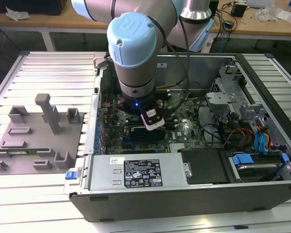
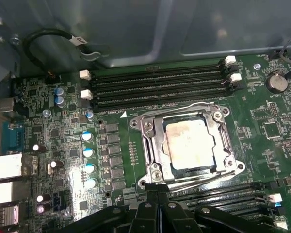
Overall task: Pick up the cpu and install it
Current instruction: 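Install the second cpu locking lever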
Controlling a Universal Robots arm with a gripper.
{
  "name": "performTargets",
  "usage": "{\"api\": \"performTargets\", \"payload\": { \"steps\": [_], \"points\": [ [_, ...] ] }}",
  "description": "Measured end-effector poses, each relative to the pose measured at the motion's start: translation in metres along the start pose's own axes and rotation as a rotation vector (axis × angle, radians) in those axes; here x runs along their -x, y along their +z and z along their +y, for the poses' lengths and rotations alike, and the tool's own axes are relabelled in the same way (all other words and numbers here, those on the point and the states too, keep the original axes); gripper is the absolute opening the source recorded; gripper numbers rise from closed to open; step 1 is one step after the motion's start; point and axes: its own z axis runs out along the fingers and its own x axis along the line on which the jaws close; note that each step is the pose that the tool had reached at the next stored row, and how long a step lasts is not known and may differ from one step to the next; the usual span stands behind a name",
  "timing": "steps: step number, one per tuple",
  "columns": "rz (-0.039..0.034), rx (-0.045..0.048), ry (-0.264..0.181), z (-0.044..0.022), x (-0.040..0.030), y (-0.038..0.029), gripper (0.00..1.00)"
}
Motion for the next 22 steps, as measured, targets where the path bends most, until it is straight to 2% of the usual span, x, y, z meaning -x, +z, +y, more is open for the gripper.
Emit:
{"api": "performTargets", "payload": {
  "steps": [3, 8, 22],
  "points": [
    [-0.0015, 0.0073, 0.0, 0.0001, -0.0009, 0.0003, 0.11],
    [-0.0025, 0.0078, 0.001, -0.0002, -0.0015, 0.0017, 0.11],
    [-0.0044, 0.0089, 0.007, 0.0051, -0.0062, 0.0042, 0.11]
  ]
}}
